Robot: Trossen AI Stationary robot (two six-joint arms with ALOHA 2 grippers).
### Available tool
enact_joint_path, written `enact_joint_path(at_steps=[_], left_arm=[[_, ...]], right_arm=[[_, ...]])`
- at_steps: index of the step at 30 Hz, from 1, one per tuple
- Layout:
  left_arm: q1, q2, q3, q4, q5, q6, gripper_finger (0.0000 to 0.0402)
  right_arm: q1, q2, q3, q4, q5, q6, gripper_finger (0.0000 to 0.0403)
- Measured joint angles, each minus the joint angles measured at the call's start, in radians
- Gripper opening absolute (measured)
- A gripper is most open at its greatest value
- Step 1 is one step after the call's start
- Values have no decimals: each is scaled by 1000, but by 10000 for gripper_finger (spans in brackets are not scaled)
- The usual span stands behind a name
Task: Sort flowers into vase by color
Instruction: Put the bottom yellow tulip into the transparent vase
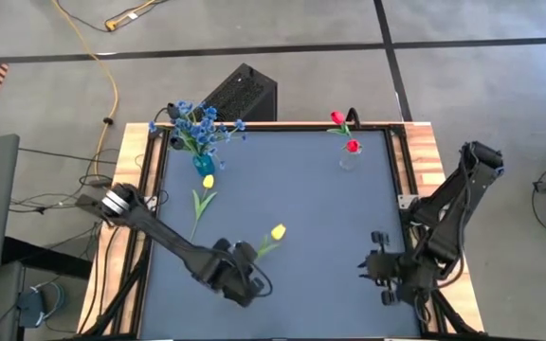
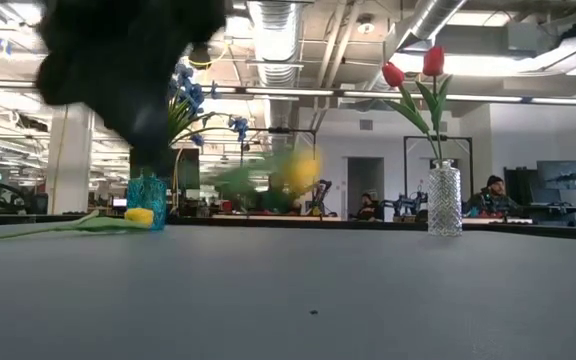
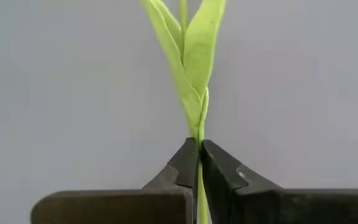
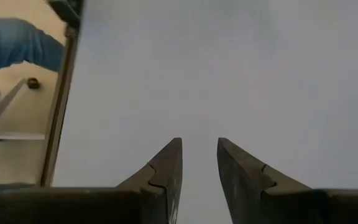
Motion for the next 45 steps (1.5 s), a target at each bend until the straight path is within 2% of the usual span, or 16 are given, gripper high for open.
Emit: enact_joint_path(at_steps=[3,6,8,10,15,19,22,24,27,31,33,38,41,45], left_arm=[[19,-76,-1,19,-126,105,0],[34,-160,-14,124,-260,259,0],[46,-200,-50,258,-292,413,0],[70,-214,-104,416,-255,561,0],[142,-217,-241,924,-29,884,0],[165,-218,-320,1293,93,1050,0],[177,-219,-359,1482,141,1146,0],[186,-220,-373,1542,145,1178,0],[205,-220,-378,1566,149,1187,0],[232,-220,-378,1574,179,1180,0],[244,-220,-378,1579,191,1180,0],[273,-220,-378,1577,217,1182,0],[282,-220,-378,1577,232,1203,0],[282,-220,-378,1583,230,1228,0]], right_arm=[[46,2,-74,138,97,-128,125],[74,-59,-199,289,157,-106,115],[82,-107,-306,450,193,-102,108],[78,-151,-420,625,222,-130,103],[26,-198,-602,1096,231,-320,102],[-47,-184,-641,1271,235,-469,108],[-122,-151,-644,1367,235,-578,124],[-176,-118,-644,1487,214,-668,143],[-267,-43,-643,1707,96,-790,183],[-386,60,-629,1875,-26,-837,238],[-445,113,-607,1908,-74,-837,256],[-564,210,-518,1917,-326,-837,267],[-594,231,-485,1916,-372,-837,266],[-612,235,-470,1916,-373,-840,265]])
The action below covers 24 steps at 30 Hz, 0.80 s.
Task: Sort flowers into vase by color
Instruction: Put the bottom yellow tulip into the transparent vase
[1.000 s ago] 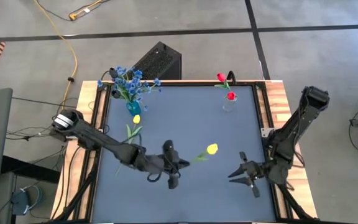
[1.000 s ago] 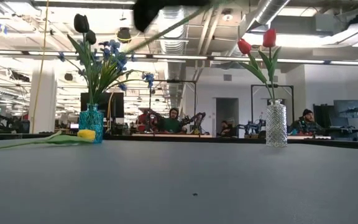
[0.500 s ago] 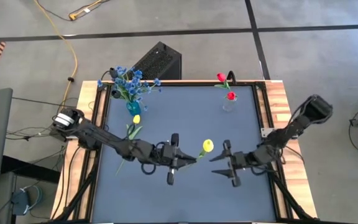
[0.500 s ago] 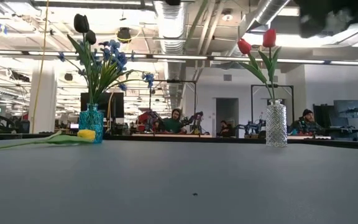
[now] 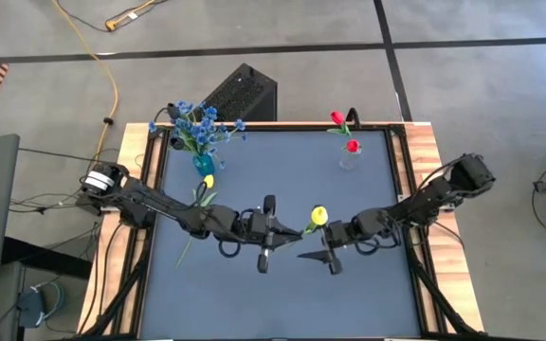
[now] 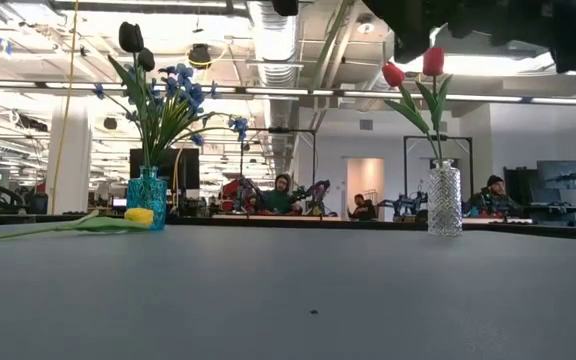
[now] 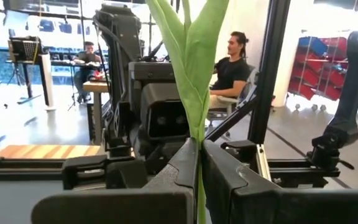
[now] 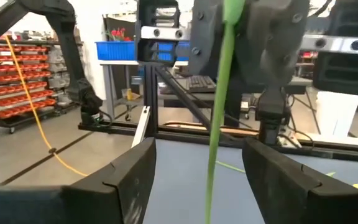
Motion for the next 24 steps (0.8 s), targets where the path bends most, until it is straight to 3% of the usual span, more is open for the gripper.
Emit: enact_joint_path(at_steps=[5,9,18,24], left_arm=[[8,0,0,3,-5,0,0],[8,0,0,6,-22,-1,0],[8,0,1,-11,-42,-9,7],[7,-4,1,-42,-83,-5,71]], right_arm=[[-17,0,21,12,0,0,256],[-19,0,32,9,1,-6,217],[-19,-6,32,-26,53,-12,26],[-17,-107,32,-205,62,36,22]])
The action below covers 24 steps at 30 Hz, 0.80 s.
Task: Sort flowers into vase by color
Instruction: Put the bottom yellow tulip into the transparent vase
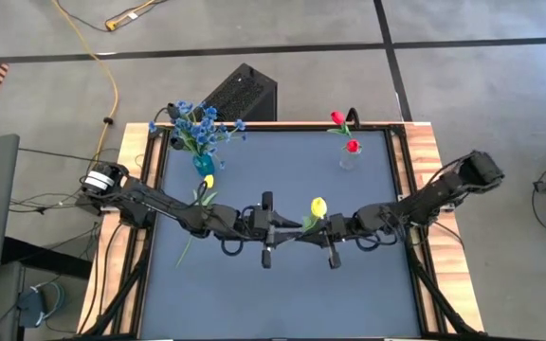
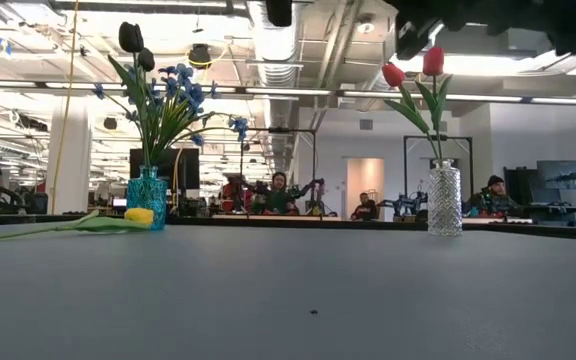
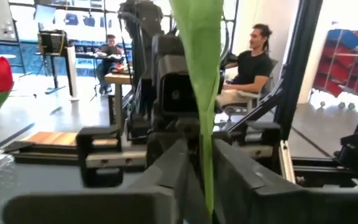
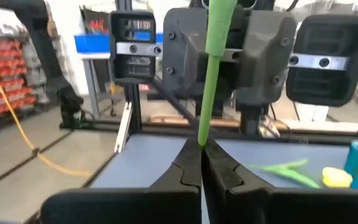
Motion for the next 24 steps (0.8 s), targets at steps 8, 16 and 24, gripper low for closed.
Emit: enact_joint_path(at_steps=[8,16,24], left_arm=[[-4,-139,0,-334,-81,-75,159],[-63,-222,-35,-555,-246,-96,169],[-83,-222,-183,-443,-271,-153,169]], right_arm=[[99,-300,-5,-463,317,41,21],[247,-607,-5,-826,698,118,21],[290,-767,-5,-945,859,119,21]])
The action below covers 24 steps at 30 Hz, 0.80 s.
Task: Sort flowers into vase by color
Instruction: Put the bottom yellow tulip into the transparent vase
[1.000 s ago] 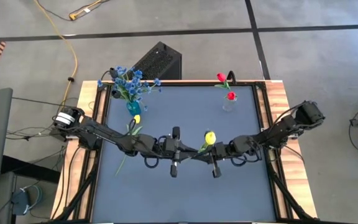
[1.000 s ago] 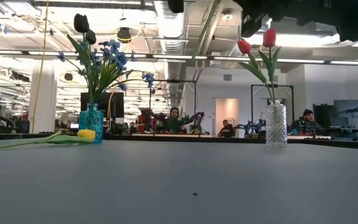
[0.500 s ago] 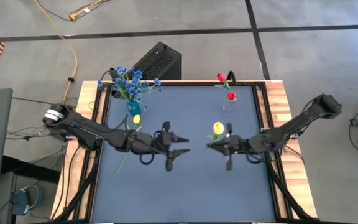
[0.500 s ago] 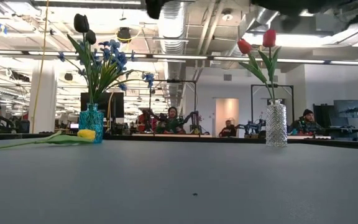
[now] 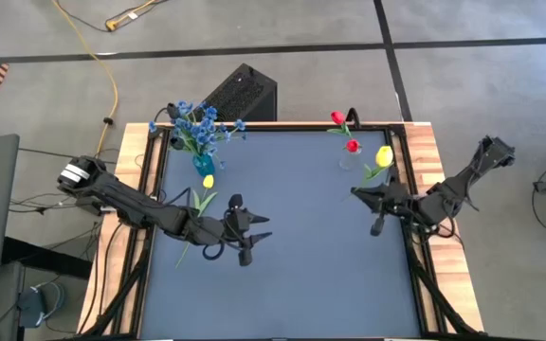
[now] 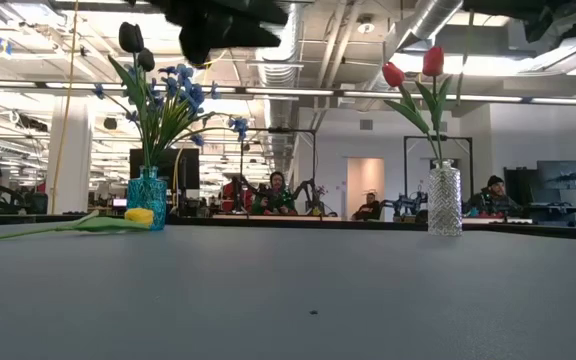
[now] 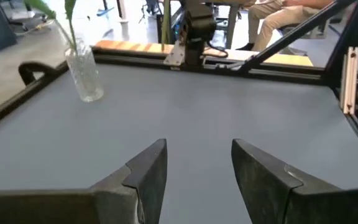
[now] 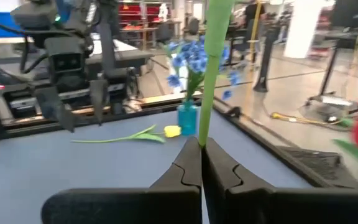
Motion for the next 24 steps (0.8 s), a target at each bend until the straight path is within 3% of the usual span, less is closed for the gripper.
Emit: enact_joint_path(at_steps=[7,12,24], left_arm=[[0,0,-78,94,-1,-29,169],[0,0,-80,98,-1,-29,169],[1,0,-80,99,0,-41,169]], right_arm=[[-22,-73,0,-87,136,-16,21],[-90,-105,0,-128,158,-11,21],[-484,-107,0,-165,120,-27,21]])
